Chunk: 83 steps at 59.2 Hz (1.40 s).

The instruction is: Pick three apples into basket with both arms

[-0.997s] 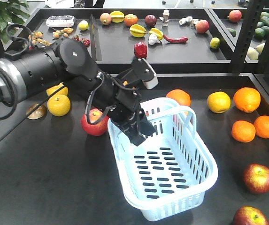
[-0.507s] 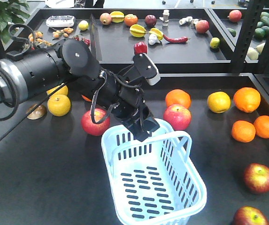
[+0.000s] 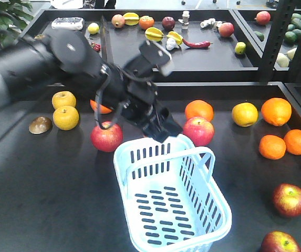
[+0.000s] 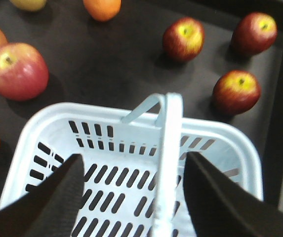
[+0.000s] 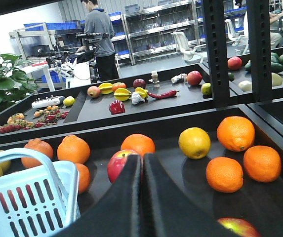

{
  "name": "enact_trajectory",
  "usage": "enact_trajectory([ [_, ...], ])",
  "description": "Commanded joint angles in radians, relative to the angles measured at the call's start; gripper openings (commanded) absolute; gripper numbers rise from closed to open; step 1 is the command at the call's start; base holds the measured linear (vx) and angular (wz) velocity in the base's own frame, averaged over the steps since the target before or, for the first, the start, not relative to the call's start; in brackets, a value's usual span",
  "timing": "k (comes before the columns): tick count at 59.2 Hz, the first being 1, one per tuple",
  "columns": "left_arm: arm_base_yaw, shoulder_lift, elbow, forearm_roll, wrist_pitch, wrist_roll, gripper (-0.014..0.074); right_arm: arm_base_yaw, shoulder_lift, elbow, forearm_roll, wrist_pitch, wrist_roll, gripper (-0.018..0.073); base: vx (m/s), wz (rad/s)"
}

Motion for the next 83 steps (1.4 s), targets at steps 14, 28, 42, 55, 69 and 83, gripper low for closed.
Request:
enact_trajectory([
  [14,-0.004,-0.299,-0.033,-0.047,0.262,-0.106,0.0001,-0.006,-0.012,0.014,-0.012,-0.071,-0.004,-0.0009,0.0,0.0],
  [28,-0.004,-0.459,0.105,-0.017,0.318,-0.21,-0.0008,-0.006,-0.012,0.014,-0.012,-0.071,-0.004,-0.0009,0.0,0.0],
  [42,-0.004,-0.666,0.499,-0.021,0.174,-0.207,-0.0008,-0.006,-0.012,0.014,-0.012,-0.071,-0.004,-0.0009,0.0,0.0],
  [55,-0.004,-0.901,0.947,-0.055,-0.167,-0.204,-0.0008,-0.006,-0.012,0.014,-0.012,-0.071,-0.004,-0.0009,0.0,0.0],
  [69,-0.004,-1.147,1.258,-0.173,-0.342,-0.204,-0.0008,-0.006,-0.012,0.014,-0.012,-0.071,-0.004,-0.0009,0.0,0.0],
  [83,-0.004,-1.251,1.29,-0.182,-0.428,-0.205,-0.0008,-0.006,-0.012,0.014,-0.01,-0.071,0.002,-0.0009,0.0,0.0],
])
